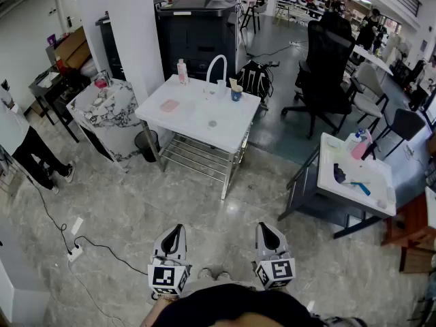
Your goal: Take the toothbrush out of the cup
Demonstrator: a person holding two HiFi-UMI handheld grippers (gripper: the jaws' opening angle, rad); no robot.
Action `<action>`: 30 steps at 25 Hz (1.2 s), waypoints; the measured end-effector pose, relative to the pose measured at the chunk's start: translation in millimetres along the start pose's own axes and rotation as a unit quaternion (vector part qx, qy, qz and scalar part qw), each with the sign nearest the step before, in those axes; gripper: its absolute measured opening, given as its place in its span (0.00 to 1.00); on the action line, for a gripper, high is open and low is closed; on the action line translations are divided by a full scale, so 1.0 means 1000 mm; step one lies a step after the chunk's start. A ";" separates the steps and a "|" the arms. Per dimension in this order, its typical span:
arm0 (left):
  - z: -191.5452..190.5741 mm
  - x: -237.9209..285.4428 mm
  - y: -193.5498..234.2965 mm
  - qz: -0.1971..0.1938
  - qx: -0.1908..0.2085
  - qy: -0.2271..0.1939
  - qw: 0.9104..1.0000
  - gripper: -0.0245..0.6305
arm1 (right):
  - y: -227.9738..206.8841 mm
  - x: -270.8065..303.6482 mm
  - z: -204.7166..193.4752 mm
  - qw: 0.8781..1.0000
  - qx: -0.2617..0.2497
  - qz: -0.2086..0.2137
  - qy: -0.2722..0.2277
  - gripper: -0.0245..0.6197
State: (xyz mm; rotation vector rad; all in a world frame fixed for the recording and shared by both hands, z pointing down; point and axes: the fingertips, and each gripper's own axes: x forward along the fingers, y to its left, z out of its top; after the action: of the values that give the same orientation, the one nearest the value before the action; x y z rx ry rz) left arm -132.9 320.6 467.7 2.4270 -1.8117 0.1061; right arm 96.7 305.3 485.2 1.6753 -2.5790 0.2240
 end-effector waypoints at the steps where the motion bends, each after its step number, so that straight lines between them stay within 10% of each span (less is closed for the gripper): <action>1: 0.000 0.001 -0.002 -0.003 -0.001 -0.001 1.000 0.04 | 0.001 0.000 -0.001 1.000 -0.002 0.002 0.000 0.05; 23: -0.002 0.000 0.002 0.005 0.004 0.001 1.000 0.04 | 0.017 0.001 0.000 0.999 0.010 0.041 -0.006 0.05; 30: -0.006 0.001 -0.005 0.001 0.003 0.003 1.000 0.04 | 0.012 0.004 0.007 0.999 -0.005 0.039 -0.022 0.72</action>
State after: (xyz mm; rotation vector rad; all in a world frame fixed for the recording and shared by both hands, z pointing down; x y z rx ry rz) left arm -127.6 321.6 473.6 2.4259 -1.8129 0.1198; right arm 84.2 305.6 477.7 1.5968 -2.6743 0.1809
